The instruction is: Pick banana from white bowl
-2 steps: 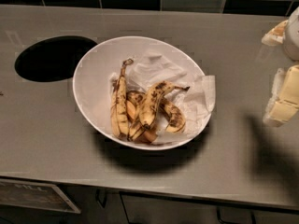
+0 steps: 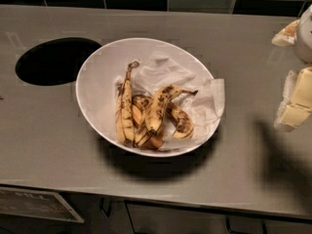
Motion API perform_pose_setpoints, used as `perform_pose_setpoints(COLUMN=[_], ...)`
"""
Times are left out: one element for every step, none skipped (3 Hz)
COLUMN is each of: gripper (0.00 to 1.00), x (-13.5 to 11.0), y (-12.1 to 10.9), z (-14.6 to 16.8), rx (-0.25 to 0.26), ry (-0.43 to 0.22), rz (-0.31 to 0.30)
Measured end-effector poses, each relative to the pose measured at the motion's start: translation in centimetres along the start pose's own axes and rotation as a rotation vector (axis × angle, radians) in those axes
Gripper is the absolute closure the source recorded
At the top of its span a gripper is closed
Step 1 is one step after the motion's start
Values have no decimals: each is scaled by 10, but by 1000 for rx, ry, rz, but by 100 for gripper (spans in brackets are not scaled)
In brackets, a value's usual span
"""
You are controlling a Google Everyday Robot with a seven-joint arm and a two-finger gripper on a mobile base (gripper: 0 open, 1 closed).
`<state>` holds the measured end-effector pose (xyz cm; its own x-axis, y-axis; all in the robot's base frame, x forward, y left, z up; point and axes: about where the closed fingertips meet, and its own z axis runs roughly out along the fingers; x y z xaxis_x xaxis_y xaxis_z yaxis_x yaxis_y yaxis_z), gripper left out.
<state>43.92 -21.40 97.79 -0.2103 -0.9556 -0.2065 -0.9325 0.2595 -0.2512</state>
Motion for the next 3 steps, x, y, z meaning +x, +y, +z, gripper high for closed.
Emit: perform_pose_setpoints(gripper=[0, 0, 0], x=[-32, -65, -85], y=[1, 8, 12], z=[6, 26, 40], rx=[-30, -99, -137], ry=[-1, 1, -32], rz=[-122, -262, -364])
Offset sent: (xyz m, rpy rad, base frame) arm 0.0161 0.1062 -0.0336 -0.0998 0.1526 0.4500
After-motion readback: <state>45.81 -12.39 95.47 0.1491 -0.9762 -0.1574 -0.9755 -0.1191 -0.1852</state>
